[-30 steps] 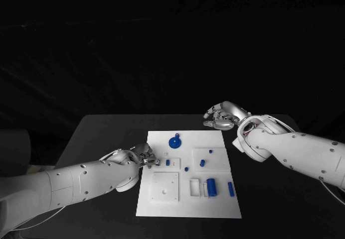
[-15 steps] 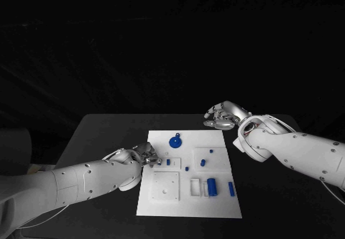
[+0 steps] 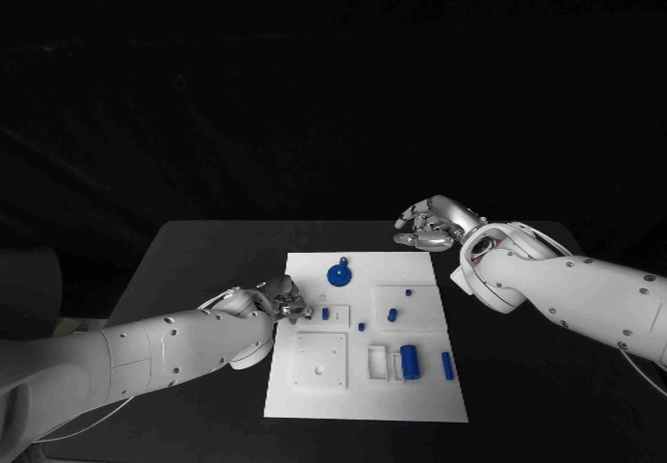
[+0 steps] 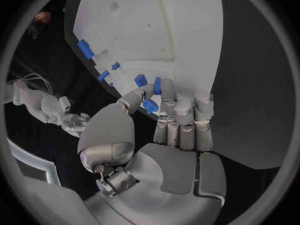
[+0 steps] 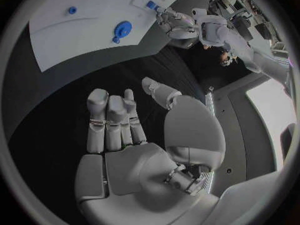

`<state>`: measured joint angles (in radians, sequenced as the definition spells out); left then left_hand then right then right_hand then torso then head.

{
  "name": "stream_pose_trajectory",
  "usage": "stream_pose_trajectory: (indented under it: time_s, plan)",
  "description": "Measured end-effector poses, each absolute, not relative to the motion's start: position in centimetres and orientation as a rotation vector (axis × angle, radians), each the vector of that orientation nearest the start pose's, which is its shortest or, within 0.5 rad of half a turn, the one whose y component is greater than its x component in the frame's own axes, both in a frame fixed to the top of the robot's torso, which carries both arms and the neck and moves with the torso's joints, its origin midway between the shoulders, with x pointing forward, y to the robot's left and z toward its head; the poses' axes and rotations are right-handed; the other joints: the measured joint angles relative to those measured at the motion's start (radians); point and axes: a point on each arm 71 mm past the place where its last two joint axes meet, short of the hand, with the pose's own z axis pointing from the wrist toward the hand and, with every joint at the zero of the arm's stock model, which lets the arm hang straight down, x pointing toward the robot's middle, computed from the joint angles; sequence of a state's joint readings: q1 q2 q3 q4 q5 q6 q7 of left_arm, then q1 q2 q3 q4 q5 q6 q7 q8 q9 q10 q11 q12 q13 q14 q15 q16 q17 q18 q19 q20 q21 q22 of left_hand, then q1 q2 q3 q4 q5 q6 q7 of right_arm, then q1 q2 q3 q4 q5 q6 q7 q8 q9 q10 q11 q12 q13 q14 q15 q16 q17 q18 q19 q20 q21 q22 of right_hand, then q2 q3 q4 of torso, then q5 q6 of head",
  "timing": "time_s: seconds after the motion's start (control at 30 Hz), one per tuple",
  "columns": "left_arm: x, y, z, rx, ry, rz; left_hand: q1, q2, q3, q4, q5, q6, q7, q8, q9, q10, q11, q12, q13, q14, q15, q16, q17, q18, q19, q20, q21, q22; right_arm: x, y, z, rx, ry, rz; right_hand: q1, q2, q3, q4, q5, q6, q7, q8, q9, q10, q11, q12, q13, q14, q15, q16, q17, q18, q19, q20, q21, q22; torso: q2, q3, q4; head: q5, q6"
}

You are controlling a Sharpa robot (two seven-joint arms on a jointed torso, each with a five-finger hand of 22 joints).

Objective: Assemble the parts on the task board

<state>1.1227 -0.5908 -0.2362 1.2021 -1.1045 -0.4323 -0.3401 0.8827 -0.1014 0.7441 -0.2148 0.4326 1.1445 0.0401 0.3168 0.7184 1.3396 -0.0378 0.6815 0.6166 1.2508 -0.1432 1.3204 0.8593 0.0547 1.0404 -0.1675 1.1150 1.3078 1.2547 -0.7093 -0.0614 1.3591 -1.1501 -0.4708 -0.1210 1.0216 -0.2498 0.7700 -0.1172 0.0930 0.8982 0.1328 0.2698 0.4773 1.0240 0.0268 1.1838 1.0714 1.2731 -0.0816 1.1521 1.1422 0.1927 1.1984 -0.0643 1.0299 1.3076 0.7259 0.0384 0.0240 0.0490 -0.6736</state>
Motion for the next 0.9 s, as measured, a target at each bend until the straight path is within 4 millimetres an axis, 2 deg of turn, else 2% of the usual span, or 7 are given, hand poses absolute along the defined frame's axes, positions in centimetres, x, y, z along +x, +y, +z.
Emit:
stream_pose_trajectory:
  time_s: [0.23, 0.57, 0.9]
  plan:
    - [49.49, 19.23, -31.3, -0.33, 1.961, -0.399, 0.0, 0.0, 0.0, 0.0, 0.0, 0.0, 0.0, 0.0, 0.0, 0.0, 0.0, 0.004, 0.001, 0.0, 0.0, 0.0, -0.002, 0.0, 0.0, 0.0, 0.0, 0.0, 52.7, -19.08, -16.99, 0.206, 1.585, 0.709, 0.0, 0.0, 0.0, 0.0, 0.0, -0.001, 0.001, 0.0, 0.0, 0.0, 0.0, 0.0, 0.0, 0.0, 0.0, 0.0, 0.0, 0.0, 0.0, 0.0, 0.0, 0.0, 0.0, 0.0, 0.0, -0.001, -0.001]
    - [49.52, 19.28, -31.35, -0.327, 1.967, -0.397, 0.0, 0.0, 0.005, 0.008, -0.053, 0.0, 0.0, 0.0, 0.013, 0.0, 0.0, 0.016, 0.008, 0.0, 0.0, 0.016, -0.011, 0.0, 0.0, 0.0, 0.004, 0.0, 52.73, -19.08, -17.03, 0.206, 1.588, 0.708, 0.0, 0.0, 0.0, 0.0, 0.0, -0.001, 0.0, 0.0, 0.0, 0.0, 0.0, 0.0, -0.001, 0.0, 0.0, 0.0, -0.001, 0.0, 0.0, 0.0, 0.0, 0.0, 0.0, 0.0, -0.0005, -0.002, -0.005]
    - [49.51, 19.32, -31.33, -0.319, 1.972, -0.397, -0.003, -0.003, 0.001, 0.014, -0.058, 0.0, 0.0, 0.0, 0.02, 0.005, 0.005, 0.027, 0.01, 0.002, -0.002, 0.031, -0.012, 0.001, 0.0, 0.0, 0.004, 0.0, 52.74, -19.09, -17.06, 0.207, 1.591, 0.706, 0.0, 0.0, -0.003, -0.003, 0.0, -0.002, 0.0, 0.0, 0.0, 0.0, 0.0, 0.0, -0.001, 0.0, 0.0, 0.0, -0.001, 0.0, 0.0, 0.0, 0.0, 0.0, 0.0, -0.0005, 0.0, -0.002, -0.007]
